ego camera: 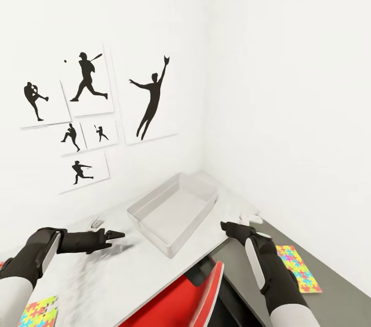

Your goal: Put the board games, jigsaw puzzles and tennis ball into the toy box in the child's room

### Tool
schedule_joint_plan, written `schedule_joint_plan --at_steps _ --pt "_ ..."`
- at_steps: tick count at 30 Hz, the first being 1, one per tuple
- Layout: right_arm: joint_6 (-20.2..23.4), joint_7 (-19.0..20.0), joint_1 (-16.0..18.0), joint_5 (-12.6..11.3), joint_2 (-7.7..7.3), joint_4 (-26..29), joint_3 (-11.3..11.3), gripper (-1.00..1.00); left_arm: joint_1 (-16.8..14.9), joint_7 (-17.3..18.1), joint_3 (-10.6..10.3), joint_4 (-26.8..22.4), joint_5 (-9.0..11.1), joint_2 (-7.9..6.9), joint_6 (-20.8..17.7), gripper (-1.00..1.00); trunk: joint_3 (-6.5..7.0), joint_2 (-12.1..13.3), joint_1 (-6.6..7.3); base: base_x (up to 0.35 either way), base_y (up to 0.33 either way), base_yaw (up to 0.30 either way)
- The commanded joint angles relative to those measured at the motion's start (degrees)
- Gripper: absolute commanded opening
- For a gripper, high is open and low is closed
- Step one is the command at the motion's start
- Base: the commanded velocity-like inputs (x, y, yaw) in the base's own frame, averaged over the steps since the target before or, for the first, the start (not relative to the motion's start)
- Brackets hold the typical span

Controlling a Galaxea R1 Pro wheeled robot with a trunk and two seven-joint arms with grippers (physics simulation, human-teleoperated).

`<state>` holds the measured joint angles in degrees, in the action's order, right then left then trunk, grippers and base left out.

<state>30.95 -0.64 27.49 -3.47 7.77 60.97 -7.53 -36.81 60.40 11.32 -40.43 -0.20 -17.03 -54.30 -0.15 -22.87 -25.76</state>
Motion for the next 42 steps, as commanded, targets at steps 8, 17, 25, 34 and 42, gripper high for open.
schedule_joint_plan --at_steps 8,17,25,34,42 --pt "1.38 -0.06 0.18 -0.66 1.81 0.52 1.63 1.00 -0.10 0.50 -0.02 -3.15 0.22 1.37 -0.90 1.00 -0.03 -0.05 -0.02 0.000 0.000 0.000" --pt "3.94 -0.81 1.17 -0.73 2.23 0.67 2.10 1.00 -0.72 0.46 -0.15 -13.08 -0.04 3.31 -4.01 1.00 -0.03 -0.05 -0.02 0.000 0.000 0.000" --pt "8.09 -0.93 4.84 -0.75 2.23 0.69 2.39 1.00 -3.32 -1.63 -0.17 -14.68 -0.20 4.77 -4.46 1.00 -0.03 -0.05 -0.02 0.000 0.000 0.000" --pt "10.79 -0.94 9.04 -0.90 2.23 0.46 2.43 1.00 -5.01 -15.52 -0.13 -14.81 0.16 8.15 -4.43 1.00 -0.03 -0.05 -0.02 0.000 0.000 0.000" --pt "13.63 -1.04 12.42 -1.00 2.23 0.01 2.44 1.00 -5.21 -20.73 0.01 -14.69 0.20 9.16 -4.11 1.00 -0.03 -0.05 -0.02 0.000 0.000 0.000"
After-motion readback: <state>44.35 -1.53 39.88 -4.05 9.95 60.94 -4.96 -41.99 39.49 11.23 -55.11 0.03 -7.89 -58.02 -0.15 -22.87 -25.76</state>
